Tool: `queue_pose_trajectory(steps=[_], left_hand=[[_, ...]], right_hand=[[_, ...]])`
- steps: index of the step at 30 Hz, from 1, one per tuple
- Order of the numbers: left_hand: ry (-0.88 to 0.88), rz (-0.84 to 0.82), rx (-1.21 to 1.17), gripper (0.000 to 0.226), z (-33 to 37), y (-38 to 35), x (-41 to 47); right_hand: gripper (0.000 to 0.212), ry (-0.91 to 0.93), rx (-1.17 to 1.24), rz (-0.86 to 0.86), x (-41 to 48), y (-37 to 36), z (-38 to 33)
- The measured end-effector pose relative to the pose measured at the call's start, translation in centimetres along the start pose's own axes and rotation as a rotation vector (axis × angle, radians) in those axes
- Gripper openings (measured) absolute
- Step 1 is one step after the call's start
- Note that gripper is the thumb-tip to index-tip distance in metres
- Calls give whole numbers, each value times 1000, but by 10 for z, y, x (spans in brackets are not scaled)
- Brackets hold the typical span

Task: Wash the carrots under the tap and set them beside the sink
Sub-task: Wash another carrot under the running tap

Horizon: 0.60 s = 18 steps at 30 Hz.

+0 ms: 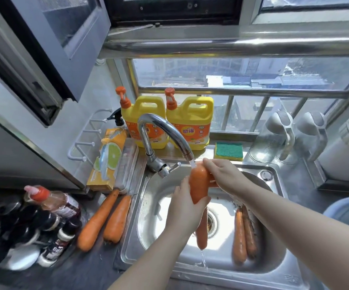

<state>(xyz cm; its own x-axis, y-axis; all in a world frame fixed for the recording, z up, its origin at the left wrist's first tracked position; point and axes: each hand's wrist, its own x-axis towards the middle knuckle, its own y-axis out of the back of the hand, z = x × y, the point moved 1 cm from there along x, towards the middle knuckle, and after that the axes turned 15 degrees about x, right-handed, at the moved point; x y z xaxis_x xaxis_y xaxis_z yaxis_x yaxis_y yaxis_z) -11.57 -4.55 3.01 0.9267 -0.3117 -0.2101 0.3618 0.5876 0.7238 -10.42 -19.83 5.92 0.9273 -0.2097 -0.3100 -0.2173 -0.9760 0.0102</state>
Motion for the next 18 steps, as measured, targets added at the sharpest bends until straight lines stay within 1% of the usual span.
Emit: queue_pose_trajectory(steps=[1, 2, 3, 5, 7, 9, 10, 11, 14, 18], left_hand=[[32, -6, -26, 50, 0, -1, 2], [77, -22, -75, 54, -1, -2, 5], [125, -41, -149, 61, -1, -2, 8], [227, -86, -298, 79, -1, -5, 12], [321, -119, -429, 82, -1, -8, 17], [380, -160, -539, 73, 1, -12, 19], [389, -187, -561, 69, 1, -14, 20], [384, -217, -568, 66, 2, -14, 20], [341, -235, -607, 62, 3, -8, 22], [249, -169, -729, 40, 7, 3, 26]], right_hand=[[34, -62, 87, -30, -2, 3, 3], [27, -116, 131, -68, -6, 5, 6], [23, -164, 124, -121, -10, 7, 10], [33, -249, 40, -253, -21, 10, 16], [48, -263, -120, -344, -34, 10, 17], [59, -173, -391, -309, -40, 7, 20], [61, -120, -495, -267, -39, 6, 22], [60, -93, -534, -231, -39, 6, 24], [53, -88, -502, -187, -37, 13, 23], [47, -79, -537, -183, -39, 18, 20]])
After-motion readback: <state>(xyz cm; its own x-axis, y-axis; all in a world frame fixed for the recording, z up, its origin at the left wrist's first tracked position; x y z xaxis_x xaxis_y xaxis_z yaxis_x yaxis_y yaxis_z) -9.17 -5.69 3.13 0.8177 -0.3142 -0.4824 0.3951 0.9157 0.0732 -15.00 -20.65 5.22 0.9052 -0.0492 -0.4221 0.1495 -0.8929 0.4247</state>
